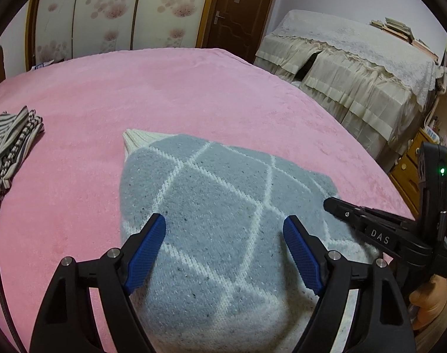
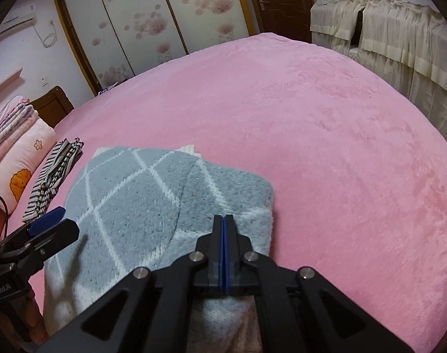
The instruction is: Fold small clothes
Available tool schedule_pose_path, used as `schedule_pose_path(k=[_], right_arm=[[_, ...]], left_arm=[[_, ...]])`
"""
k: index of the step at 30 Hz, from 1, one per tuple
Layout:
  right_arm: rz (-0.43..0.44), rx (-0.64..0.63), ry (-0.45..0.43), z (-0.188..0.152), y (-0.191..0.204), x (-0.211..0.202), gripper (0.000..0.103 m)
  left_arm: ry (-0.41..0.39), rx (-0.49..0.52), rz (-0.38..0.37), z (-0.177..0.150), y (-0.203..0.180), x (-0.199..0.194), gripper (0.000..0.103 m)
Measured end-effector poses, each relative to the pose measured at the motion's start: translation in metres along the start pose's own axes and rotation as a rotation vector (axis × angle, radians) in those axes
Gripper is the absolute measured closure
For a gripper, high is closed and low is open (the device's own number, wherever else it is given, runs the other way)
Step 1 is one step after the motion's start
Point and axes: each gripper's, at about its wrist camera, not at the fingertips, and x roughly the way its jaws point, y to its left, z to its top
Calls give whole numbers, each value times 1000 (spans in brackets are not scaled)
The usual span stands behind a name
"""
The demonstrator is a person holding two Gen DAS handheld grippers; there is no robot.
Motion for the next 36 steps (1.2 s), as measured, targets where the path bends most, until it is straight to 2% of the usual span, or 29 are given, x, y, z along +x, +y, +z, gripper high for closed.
schedule_pose_path(k=[6, 8, 10, 16, 18, 20, 22, 24, 25, 29, 32, 36], right_arm=[[5, -14, 13, 4, 5, -6, 103], [13, -14, 17, 7, 8, -14, 103], [17, -17, 6, 9, 11, -25, 100], [40, -25, -26, 15, 22, -67, 100], [49, -30, -35, 18, 25, -81, 91], [51, -41, -57, 23, 28, -100, 63], [52, -63, -94, 29, 31, -121, 53], [56, -86, -119, 35, 34, -139, 51], [59, -93, -128, 38, 35, -147, 47], [73, -103, -157, 50, 34, -172, 19], [70, -108, -130, 58, 29, -176, 9], [98, -65, -18, 59, 14, -151, 9]], left_arm=[[20, -2, 20, 3, -5, -10, 6], [30, -21, 21, 5, -3, -15, 5], [43, -34, 32, 8, -2, -22, 0], [30, -49, 101, 20, -5, -55, 0], [26, -48, 114, 23, -5, -67, 0], [17, -36, 120, 27, -7, -82, 0], [21, -11, 138, 32, -8, -93, 0], [37, 20, 155, 37, -10, -104, 0], [48, 30, 143, 40, -11, -109, 0], [92, 6, 58, 49, -9, -125, 0], [134, -29, 2, 53, -4, -126, 0], [178, -43, 0, 51, 6, -112, 0]])
